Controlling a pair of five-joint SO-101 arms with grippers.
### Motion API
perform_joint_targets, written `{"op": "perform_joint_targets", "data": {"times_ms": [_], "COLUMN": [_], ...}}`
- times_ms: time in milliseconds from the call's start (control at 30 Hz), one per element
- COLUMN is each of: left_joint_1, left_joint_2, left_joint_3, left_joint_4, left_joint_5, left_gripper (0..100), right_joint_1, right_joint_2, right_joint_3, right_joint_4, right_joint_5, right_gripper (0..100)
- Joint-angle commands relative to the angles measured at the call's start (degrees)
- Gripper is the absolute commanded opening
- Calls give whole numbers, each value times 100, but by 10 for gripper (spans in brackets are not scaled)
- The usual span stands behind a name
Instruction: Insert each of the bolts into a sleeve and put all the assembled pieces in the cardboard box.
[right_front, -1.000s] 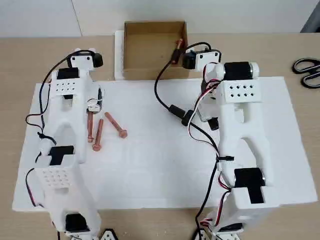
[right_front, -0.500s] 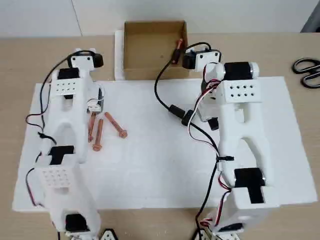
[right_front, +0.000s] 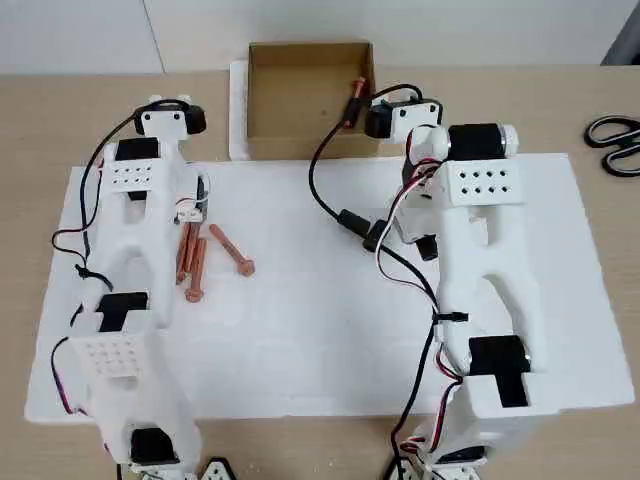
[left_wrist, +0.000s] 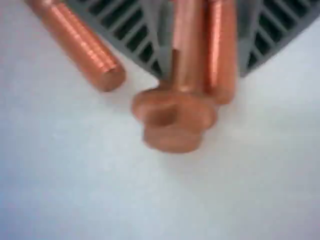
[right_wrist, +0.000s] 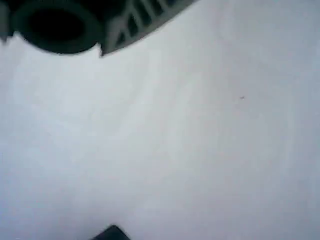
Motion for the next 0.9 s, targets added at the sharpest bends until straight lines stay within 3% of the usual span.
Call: {"op": "perform_joint_targets", "data": {"times_ms": [0,600,867], "left_joint_1": [176,281,290], "left_joint_2": [-62,624,431], "left_joint_3": [4,4,-4], "left_joint_4": [-123,-484,-466], "left_joint_5": [-35,-9,-9], "left_gripper": [86,85,6], "right_joint_1": [-13,-13,-13], "right_joint_2": [-338,-338,-338], "right_joint_3": [-18,-18,-18], "right_joint_4": [40,40,40], "right_joint_5": [-70,-70,-62], "right_gripper": [4,4,4]}}
